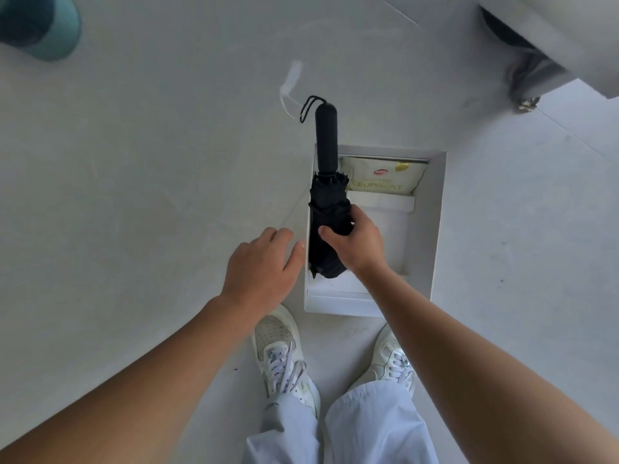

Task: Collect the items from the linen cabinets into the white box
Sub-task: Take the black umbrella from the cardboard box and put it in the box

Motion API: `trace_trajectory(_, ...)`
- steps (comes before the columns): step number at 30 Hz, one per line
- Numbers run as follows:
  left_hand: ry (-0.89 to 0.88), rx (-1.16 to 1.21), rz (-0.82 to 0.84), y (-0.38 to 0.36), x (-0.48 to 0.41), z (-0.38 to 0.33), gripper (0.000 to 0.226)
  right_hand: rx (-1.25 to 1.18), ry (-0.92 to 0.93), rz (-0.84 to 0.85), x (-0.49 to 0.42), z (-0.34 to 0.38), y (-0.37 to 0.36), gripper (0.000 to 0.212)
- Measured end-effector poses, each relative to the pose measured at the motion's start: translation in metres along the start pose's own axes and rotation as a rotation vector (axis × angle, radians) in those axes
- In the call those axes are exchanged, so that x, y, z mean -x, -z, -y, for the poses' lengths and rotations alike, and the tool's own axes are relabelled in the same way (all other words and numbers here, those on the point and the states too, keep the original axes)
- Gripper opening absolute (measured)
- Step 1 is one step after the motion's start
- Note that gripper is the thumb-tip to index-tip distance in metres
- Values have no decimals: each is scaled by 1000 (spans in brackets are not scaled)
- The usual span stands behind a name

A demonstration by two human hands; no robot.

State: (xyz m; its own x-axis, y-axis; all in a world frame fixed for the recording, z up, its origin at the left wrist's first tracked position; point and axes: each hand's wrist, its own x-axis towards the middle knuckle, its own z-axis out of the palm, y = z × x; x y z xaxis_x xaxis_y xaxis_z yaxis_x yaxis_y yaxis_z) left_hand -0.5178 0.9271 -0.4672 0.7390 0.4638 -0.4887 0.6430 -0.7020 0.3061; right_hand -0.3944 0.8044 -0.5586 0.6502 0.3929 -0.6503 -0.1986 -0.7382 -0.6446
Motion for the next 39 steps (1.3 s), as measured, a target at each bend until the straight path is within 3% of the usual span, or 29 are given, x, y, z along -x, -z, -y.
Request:
trace_trajectory(7,14,11,11,0,6,3,39,-46,-23,-28,6,-5,10,50)
trace_trajectory(17,18,8,45,1,10,-4,41,126,-35,-37,15,-11,12,28)
trace_trajectory(27,-74,27,22,-12,10,-32,43,177,-127,-275,30,-42,51,15)
trace_trajectory(32,-94,12,15,-19,0,-41,44,232,-99,-190,19,-45,51,17)
trace_trajectory(39,-100,-26,41,-1,10,-50,46,49,-89,-48,54,-38,66,32)
